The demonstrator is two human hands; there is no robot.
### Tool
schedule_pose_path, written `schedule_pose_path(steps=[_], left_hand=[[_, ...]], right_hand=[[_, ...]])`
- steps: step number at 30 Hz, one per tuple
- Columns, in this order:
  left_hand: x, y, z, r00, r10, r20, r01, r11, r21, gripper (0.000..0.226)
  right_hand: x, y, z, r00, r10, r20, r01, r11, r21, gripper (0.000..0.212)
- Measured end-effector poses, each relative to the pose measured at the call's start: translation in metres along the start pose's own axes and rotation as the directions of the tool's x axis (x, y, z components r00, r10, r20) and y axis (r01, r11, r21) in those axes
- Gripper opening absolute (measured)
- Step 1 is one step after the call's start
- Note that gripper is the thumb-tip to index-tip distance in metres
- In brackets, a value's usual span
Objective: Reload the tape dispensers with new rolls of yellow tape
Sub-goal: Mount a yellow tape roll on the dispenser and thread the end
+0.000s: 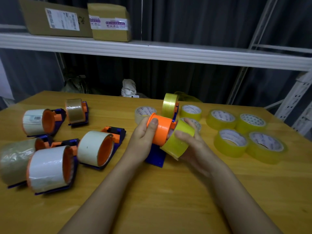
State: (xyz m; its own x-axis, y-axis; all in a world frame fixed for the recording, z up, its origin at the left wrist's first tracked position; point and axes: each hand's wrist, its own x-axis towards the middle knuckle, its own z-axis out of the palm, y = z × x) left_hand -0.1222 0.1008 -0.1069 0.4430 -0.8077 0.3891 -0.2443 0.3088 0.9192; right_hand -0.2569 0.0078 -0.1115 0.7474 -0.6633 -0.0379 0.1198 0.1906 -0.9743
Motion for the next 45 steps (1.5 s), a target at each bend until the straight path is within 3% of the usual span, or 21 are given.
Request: schedule_pose_path(steps=[6,11,15,16,18,21,24,30,37,41,43,45], left_hand=[[0.001,-0.001,-0.001,0.999,-0.011,-0.030,0.010,0.999,-0.034,0.028],[0.001,-0.001,-0.002,1.000,-0.012,-0.017,0.012,0.999,-0.040,0.027],[0.000,0.000,0.001,1.000,-0.026,-0.010,0.025,0.998,-0.053,0.023],[0.000,0.001,0.001,0.999,-0.030,-0.012,0.029,0.997,-0.065,0.025],[-0.001,0.003,0.001,0.999,-0.035,-0.002,0.034,0.997,-0.074,0.030],[-0.006,0.004,0.007,1.000,-0.014,0.025,0.016,0.997,-0.069,0.027],[-0.008,0.002,0.011,0.998,-0.019,0.066,0.023,0.998,-0.065,0.037],[-0.011,0.003,0.009,0.985,-0.035,0.168,0.045,0.997,-0.057,0.039],[-0.016,0.006,0.012,0.944,-0.053,0.325,0.046,0.999,0.029,0.052],[-0.014,0.003,0.012,0.922,-0.093,0.375,0.087,0.996,0.034,0.057],[-0.013,0.000,0.011,0.922,-0.100,0.373,0.111,0.994,-0.007,0.053],[-0.014,-0.001,0.010,0.927,-0.110,0.358,0.143,0.988,-0.065,0.050]], right_hand=[[-0.002,0.003,0.003,0.953,-0.286,-0.099,0.261,0.942,-0.211,0.070],[-0.007,0.005,0.002,0.913,-0.407,-0.030,0.357,0.831,-0.428,0.080],[-0.008,0.005,0.000,0.856,-0.511,0.075,0.404,0.572,-0.714,0.089],[-0.008,0.006,0.000,0.850,-0.521,0.080,0.408,0.555,-0.724,0.089],[-0.008,0.006,0.006,0.874,-0.486,0.026,0.388,0.664,-0.639,0.083],[-0.008,0.002,0.012,0.931,-0.360,-0.066,0.323,0.892,-0.318,0.055],[-0.008,-0.003,0.012,0.984,-0.152,-0.093,0.144,0.985,-0.092,0.048],[-0.007,-0.002,0.015,0.995,0.062,-0.084,-0.064,0.998,-0.020,0.069],[-0.010,-0.006,0.018,0.973,0.219,-0.076,-0.220,0.975,-0.012,0.054],[-0.012,-0.012,0.017,0.973,0.217,-0.079,-0.220,0.975,-0.036,0.061],[-0.011,-0.015,0.014,0.974,0.189,-0.122,-0.208,0.964,-0.167,0.077],[-0.008,-0.012,0.008,0.980,0.015,-0.198,-0.088,0.927,-0.364,0.082]])
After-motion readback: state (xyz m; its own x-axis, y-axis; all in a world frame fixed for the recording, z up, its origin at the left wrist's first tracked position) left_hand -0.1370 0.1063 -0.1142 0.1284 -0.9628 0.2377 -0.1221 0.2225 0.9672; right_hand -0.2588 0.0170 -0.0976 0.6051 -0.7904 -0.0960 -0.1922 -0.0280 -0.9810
